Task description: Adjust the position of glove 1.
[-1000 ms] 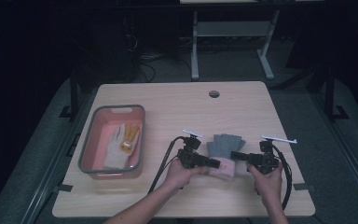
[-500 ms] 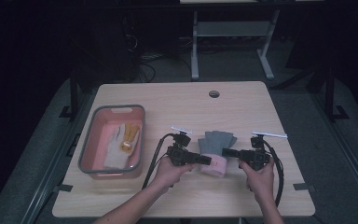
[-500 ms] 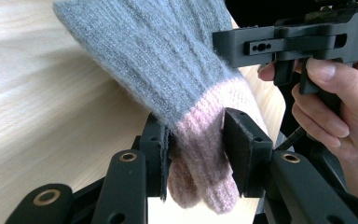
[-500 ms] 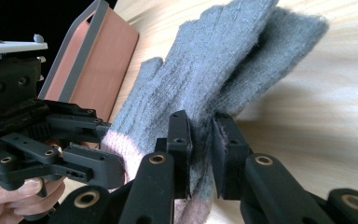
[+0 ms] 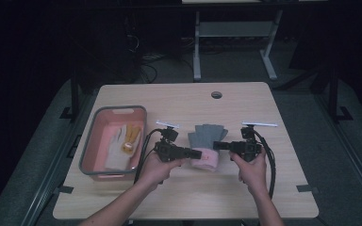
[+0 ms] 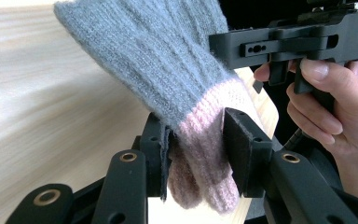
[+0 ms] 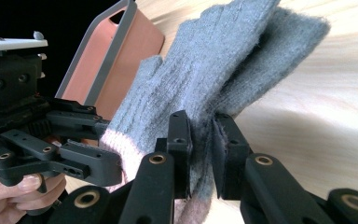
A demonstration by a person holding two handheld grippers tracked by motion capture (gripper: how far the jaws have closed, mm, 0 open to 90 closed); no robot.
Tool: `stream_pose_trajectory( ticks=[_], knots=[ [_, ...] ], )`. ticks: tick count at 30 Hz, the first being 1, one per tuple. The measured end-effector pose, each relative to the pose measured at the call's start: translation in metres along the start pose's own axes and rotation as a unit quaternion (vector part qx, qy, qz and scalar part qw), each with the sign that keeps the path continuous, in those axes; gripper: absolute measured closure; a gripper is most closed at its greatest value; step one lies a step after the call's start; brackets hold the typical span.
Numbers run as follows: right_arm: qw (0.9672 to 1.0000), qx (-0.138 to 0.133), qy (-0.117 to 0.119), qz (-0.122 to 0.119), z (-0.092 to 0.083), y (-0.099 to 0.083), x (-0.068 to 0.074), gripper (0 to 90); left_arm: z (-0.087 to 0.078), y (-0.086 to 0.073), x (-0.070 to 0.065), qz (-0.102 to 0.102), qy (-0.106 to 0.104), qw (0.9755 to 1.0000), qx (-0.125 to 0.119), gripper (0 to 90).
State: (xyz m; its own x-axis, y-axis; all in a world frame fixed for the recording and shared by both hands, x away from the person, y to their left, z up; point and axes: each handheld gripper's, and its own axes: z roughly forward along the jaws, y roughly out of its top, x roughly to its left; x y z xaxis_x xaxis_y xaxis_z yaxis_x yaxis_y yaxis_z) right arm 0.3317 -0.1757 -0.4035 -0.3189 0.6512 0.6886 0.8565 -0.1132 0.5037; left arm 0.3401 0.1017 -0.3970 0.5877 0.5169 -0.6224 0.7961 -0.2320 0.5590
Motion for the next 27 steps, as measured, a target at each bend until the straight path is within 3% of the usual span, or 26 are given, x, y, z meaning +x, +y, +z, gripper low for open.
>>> stream_pose_trajectory(
  ticks=[11,27],
  knots=[
    [0.9997,0.020,0.011,-0.010,0.021,0.012,0.019,78.5,-0.027,-0.001,0.008,-0.002,0.013,0.9998,-0.015,61.8],
    [0.9988,0.038,0.019,-0.023,0.039,0.019,0.034,78.5,-0.048,-0.005,0.016,-0.004,0.016,0.9995,-0.028,61.9]
  ],
)
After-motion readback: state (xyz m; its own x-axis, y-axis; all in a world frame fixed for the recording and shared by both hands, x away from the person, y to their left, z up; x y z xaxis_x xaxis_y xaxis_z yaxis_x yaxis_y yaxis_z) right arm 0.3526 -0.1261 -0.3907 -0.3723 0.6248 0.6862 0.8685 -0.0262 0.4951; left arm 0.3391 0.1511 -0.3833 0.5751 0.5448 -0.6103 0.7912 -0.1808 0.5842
